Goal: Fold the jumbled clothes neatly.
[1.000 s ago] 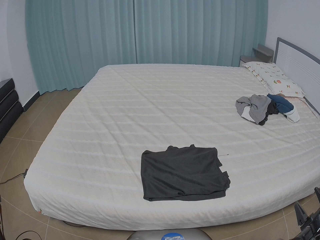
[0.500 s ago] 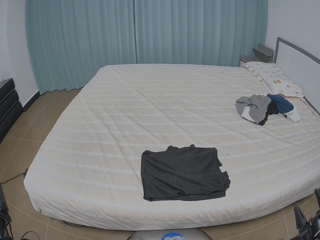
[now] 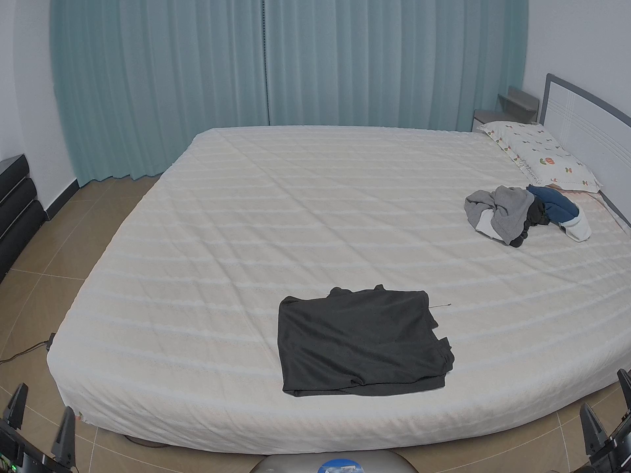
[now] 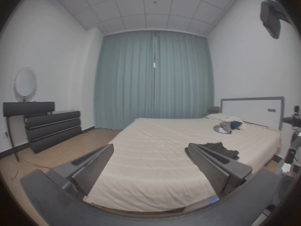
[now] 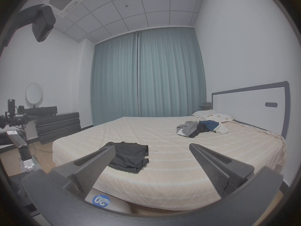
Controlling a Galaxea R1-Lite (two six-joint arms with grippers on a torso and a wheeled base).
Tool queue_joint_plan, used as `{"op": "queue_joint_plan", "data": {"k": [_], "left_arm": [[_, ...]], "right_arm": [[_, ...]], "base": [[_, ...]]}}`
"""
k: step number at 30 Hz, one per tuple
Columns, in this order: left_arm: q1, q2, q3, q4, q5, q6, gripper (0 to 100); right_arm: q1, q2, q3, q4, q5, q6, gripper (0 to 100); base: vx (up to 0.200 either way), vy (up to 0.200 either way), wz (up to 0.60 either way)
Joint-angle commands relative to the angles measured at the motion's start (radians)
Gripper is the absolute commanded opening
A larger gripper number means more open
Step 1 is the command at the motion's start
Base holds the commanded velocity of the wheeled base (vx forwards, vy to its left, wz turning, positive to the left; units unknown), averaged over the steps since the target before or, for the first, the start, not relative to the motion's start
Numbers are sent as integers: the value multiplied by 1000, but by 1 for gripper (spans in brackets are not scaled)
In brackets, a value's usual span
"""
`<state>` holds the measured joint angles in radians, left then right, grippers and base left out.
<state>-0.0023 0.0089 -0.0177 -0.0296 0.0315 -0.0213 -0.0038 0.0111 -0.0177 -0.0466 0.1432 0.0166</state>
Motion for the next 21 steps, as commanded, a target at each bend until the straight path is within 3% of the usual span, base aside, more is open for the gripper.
{"op": "queue_joint_plan", "data": {"k": [1, 6, 8, 12, 21], "left_arm": [[-1, -7, 18, 36, -68, 37, 100], [-1, -7, 18, 36, -62, 41, 100], [-1, -7, 18, 36, -56, 41, 100], [-1, -7, 18, 34, -58, 34, 100], [-1, -7, 18, 34, -58, 30, 100]], "right_arm": [[-1, -10, 15, -4, -14, 20, 100], [-1, -10, 16, 2, -57, -29, 100], [-1, -11, 18, 40, -100, -96, 100], [2, -11, 16, 53, -119, -32, 100], [-1, -11, 18, 48, -123, -24, 100]], "base": [[0, 0, 0], [0, 0, 0], [0, 0, 0], [0, 0, 0], [0, 0, 0]]}}
